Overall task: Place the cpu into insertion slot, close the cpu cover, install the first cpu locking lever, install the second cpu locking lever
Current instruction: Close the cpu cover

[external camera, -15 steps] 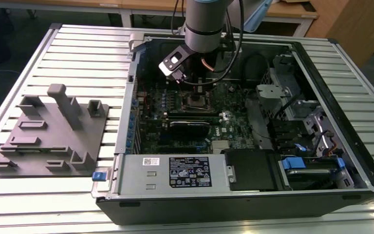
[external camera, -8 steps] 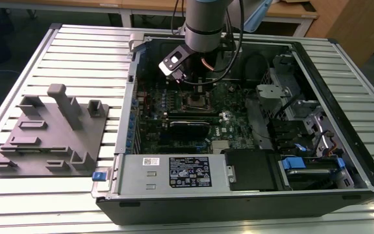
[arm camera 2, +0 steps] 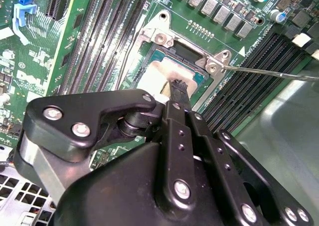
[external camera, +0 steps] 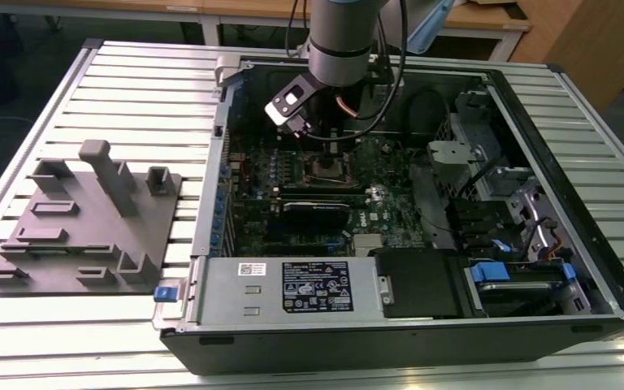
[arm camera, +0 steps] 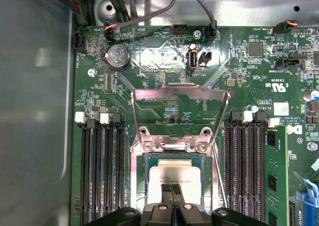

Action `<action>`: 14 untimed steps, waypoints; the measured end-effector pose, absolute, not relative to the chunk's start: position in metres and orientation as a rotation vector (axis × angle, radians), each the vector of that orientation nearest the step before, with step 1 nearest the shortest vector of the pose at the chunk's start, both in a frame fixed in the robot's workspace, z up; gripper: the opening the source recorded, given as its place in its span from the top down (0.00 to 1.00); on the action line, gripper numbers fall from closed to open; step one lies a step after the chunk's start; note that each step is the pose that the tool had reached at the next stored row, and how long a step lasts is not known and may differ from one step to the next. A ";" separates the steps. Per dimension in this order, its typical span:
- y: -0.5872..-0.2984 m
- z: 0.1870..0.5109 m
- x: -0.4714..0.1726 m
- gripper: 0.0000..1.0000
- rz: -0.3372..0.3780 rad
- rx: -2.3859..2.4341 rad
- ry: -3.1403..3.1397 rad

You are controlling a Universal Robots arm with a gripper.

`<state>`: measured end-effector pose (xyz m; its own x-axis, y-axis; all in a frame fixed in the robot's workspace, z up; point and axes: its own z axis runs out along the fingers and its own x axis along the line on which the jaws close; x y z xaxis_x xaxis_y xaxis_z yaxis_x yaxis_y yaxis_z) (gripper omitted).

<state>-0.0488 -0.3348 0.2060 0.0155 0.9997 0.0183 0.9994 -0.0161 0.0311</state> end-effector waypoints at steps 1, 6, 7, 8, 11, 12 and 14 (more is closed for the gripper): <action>-0.335 0.206 -0.049 0.90 0.054 2.232 2.197; -0.335 0.207 -0.049 0.90 0.054 2.232 2.197; -0.335 0.208 -0.049 0.90 0.054 2.232 2.197; -0.335 0.208 -0.049 0.90 0.054 2.232 2.197; -0.335 0.209 -0.049 0.90 0.055 2.232 2.197; -0.335 0.209 -0.049 0.90 0.055 2.232 2.197; -0.335 0.210 -0.049 0.90 0.055 2.232 2.197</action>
